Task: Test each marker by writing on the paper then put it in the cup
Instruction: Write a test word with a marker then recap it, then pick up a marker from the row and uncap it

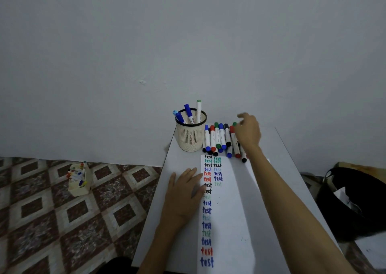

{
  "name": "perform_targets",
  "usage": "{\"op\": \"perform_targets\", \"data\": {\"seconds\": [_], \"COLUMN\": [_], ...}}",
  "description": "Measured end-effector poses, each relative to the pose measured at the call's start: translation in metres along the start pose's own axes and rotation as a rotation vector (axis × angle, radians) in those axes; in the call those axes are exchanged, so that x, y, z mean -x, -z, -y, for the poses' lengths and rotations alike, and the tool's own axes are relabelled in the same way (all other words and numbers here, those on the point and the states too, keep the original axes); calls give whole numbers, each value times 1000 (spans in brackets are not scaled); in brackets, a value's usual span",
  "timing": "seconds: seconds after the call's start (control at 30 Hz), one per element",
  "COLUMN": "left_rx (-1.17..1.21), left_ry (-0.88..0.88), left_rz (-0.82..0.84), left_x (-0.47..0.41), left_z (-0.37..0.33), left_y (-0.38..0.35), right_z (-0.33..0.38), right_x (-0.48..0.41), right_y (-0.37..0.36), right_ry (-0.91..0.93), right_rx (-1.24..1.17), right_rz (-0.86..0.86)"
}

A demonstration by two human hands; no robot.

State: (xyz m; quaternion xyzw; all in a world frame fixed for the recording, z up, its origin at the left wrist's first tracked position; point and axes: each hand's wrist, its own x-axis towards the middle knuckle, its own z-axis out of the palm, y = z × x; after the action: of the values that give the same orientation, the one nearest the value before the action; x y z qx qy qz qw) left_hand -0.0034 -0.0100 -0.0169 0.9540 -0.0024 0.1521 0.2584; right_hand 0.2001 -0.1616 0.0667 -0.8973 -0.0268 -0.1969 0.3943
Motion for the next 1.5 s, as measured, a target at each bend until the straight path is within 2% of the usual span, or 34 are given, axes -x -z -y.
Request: {"op": "perform_targets", "data": {"seconds": [0.17, 0.27, 0.4, 0.57, 0.63, 0.7, 0.77, 0.83, 0.97, 1.07, 1.2, 1.3, 1.37, 1.5], "left_rx": [0, -3, -1, 2, 8, 20, 61, 136, 295, 327, 243, 257, 248, 226], "left_ry": [10, 14, 13, 22, 17, 19, 27, 47, 83, 19, -134, -147, -160, -188], "left_rz": [3, 10, 10, 12, 10, 4, -18, -58, -125, -136, -158, -179, -132, -57], "left_x": [-1, -1, -1, -1, -1, -1, -1, 0, 1, 1, 4, 6, 9, 14], "left_z": [0, 0, 0, 0, -1, -1, -2, -6, -12, -12, -13, -12, -14, -19], "left_y": [-1, -1, 0, 1, 0, 0, 0, 2, 7, 9, 10, 8, 7, 11], "right_z": [-52, -62, -64, -61, -60, -57, -50, -43, -34, -25, -10, -3, -2, -6], "right_x": [2, 7, 9, 17, 22, 32, 48, 67, 103, 123, 143, 157, 166, 171], "right_y": [16, 17, 12, 24, 29, 37, 47, 56, 63, 61, 53, 42, 33, 27], "right_ry": [-235, -267, -271, -316, -287, -258, -195, -145, -140, -155, -208, -231, -191, -193], "right_rx": [170, 213, 199, 2, -192, -442, -607, -702, -879, -929, -1083, -1115, -1074, -1073], "right_rz": [105, 178, 109, -107, -205, -229, -125, 69, 360, 448, 486, 580, 688, 697]}}
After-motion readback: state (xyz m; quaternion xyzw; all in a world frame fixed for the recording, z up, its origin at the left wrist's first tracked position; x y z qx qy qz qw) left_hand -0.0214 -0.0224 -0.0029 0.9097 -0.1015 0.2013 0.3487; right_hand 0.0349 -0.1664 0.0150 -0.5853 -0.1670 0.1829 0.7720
